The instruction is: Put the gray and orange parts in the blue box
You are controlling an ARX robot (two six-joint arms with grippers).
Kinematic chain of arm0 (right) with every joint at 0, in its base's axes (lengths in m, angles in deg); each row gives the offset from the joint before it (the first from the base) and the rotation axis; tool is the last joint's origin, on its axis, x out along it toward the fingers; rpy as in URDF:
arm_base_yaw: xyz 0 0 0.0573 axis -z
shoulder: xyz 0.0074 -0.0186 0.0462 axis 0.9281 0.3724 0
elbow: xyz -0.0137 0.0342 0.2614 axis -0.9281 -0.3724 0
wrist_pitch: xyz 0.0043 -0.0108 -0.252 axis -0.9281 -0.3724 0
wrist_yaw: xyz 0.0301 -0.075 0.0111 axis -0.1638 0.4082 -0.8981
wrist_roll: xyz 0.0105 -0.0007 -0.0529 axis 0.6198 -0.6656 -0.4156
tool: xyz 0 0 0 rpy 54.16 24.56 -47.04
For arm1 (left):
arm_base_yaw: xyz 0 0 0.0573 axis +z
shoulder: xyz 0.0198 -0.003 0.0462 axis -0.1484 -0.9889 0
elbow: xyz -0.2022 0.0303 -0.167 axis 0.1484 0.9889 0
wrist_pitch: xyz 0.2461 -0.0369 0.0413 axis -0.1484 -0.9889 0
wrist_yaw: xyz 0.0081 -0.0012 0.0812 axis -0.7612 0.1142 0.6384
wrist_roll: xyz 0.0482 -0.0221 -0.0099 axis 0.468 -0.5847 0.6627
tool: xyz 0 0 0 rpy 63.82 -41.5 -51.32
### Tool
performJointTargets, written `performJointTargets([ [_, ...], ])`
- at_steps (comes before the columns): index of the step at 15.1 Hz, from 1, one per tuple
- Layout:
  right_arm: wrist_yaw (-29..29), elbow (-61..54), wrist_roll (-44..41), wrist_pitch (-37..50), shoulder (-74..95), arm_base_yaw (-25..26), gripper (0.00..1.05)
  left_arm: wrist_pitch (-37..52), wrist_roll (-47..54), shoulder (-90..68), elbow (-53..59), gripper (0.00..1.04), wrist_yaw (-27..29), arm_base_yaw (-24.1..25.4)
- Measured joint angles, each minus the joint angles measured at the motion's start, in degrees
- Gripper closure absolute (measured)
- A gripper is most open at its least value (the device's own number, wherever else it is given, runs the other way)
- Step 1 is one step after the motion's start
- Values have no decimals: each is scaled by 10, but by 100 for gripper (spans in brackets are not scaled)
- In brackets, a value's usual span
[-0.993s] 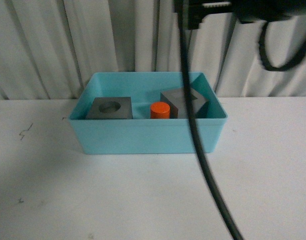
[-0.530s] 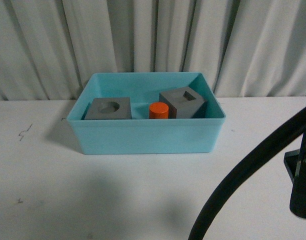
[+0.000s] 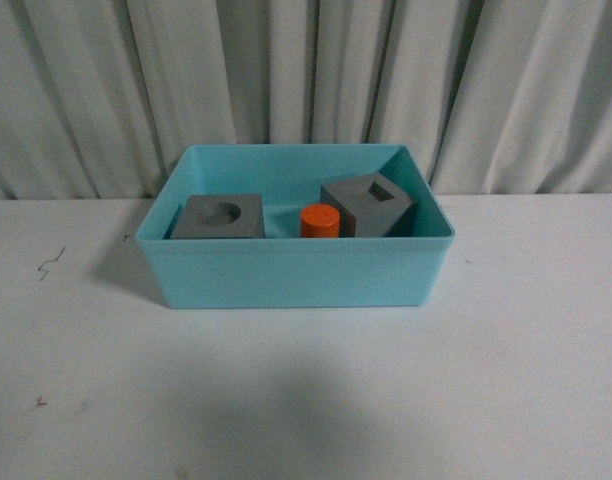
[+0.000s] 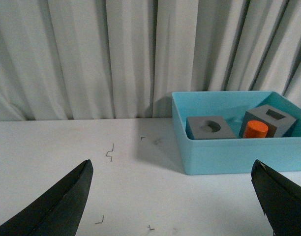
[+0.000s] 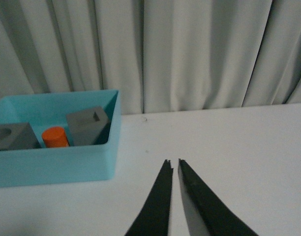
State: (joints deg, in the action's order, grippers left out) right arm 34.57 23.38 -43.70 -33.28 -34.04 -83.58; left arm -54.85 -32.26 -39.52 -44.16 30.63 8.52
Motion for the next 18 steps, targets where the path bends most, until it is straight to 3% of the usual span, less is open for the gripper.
performJointTargets([
  [1,-15,-21,-4,38,-9,18,103,0,0,0,0,7,0,0],
  [7,-86,-36,-10,-113,-171,89,103,0,0,0,0,7,0,0],
  [9,-145,-36,-10,-160,-219,151,103,0,0,0,0,7,0,0],
  [18,-153,-36,-10,-290,-354,155,103,0,0,0,0,7,0,0],
])
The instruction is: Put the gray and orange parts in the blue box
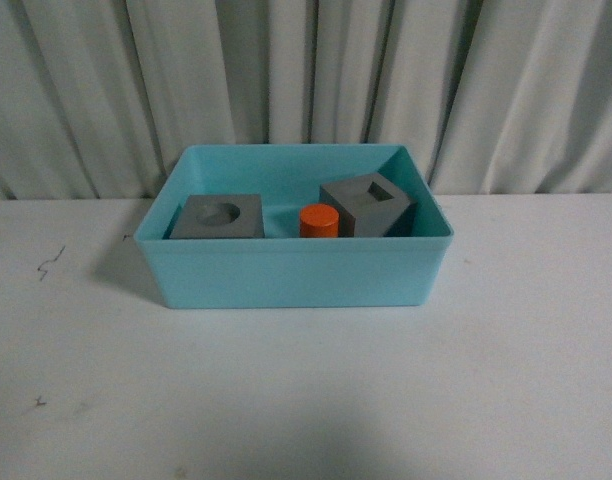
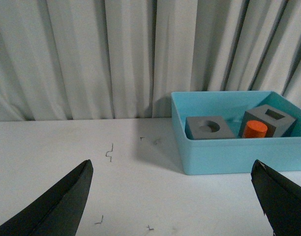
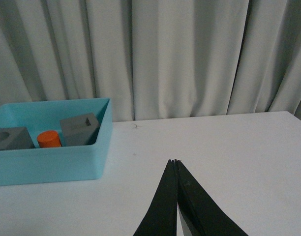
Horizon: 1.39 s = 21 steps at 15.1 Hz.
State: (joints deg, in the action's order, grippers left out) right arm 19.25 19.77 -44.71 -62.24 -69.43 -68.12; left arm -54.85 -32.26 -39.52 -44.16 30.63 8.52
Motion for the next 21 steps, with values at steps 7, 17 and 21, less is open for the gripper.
performJointTargets([
  [7,-1,0,0,-134,-123,0,103,1,0,0,0,7,0,0],
  [17,-1,0,0,-130,-123,0,31,0,0,0,0,7,0,0],
  [21,-1,0,0,-130,-123,0,7,0,0,0,0,7,0,0],
])
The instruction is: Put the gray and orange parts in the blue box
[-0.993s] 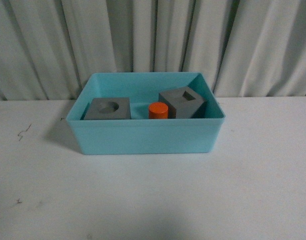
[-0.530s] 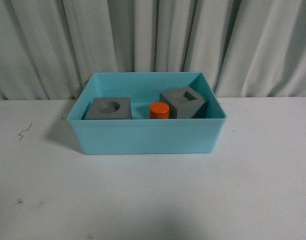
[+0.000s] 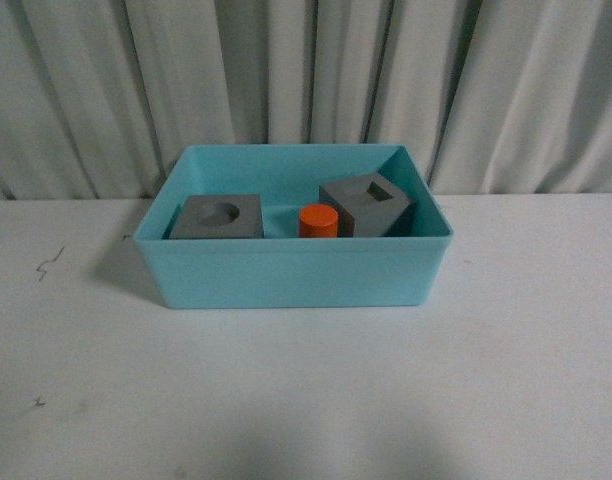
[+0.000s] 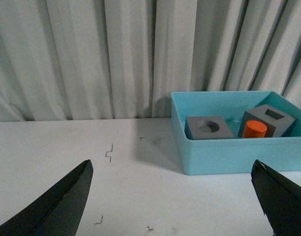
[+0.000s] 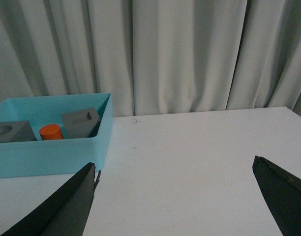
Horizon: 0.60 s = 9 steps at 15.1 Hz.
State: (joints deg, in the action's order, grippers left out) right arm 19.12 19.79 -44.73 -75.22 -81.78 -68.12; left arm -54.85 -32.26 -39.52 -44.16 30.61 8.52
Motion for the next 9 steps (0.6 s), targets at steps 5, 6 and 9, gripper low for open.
performJointTargets([
  [5,0,0,0,0,0,0,6,0,0,0,0,7,0,0],
  [6,0,0,0,0,0,0,6,0,0,0,0,7,0,0],
  [9,0,0,0,0,0,0,6,0,0,0,0,7,0,0],
])
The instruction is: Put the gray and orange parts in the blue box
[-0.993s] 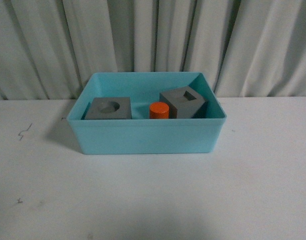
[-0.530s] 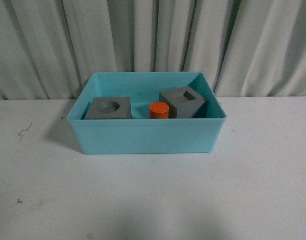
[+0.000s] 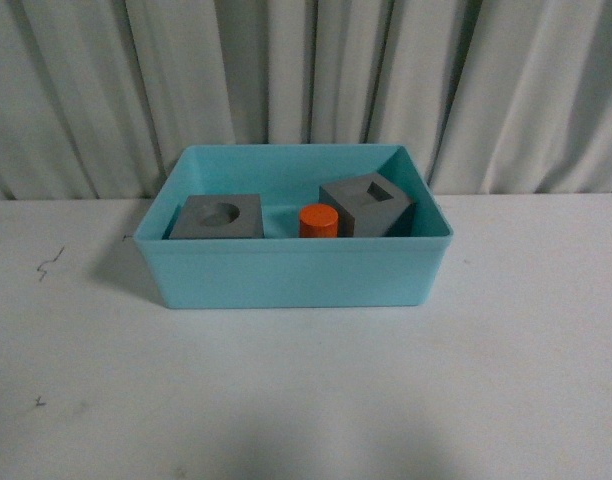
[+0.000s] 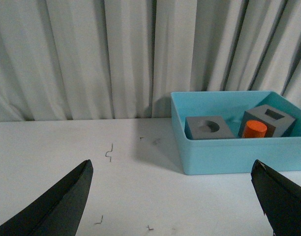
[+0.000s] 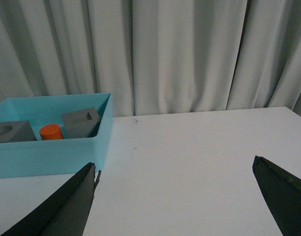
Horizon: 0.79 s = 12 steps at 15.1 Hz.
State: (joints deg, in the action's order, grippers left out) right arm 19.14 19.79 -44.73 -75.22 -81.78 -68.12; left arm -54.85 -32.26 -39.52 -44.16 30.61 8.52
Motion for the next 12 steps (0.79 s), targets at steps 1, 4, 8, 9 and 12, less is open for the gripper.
performJointTargets([
  [1,0,0,0,0,0,0,6,0,0,0,0,7,0,0],
  [4,0,0,0,0,0,0,6,0,0,0,0,7,0,0],
  [8,0,0,0,0,0,0,6,0,0,0,0,7,0,0],
  [9,0,0,0,0,0,0,6,0,0,0,0,7,0,0],
  [12,0,0,0,0,0,0,6,0,0,0,0,7,0,0],
])
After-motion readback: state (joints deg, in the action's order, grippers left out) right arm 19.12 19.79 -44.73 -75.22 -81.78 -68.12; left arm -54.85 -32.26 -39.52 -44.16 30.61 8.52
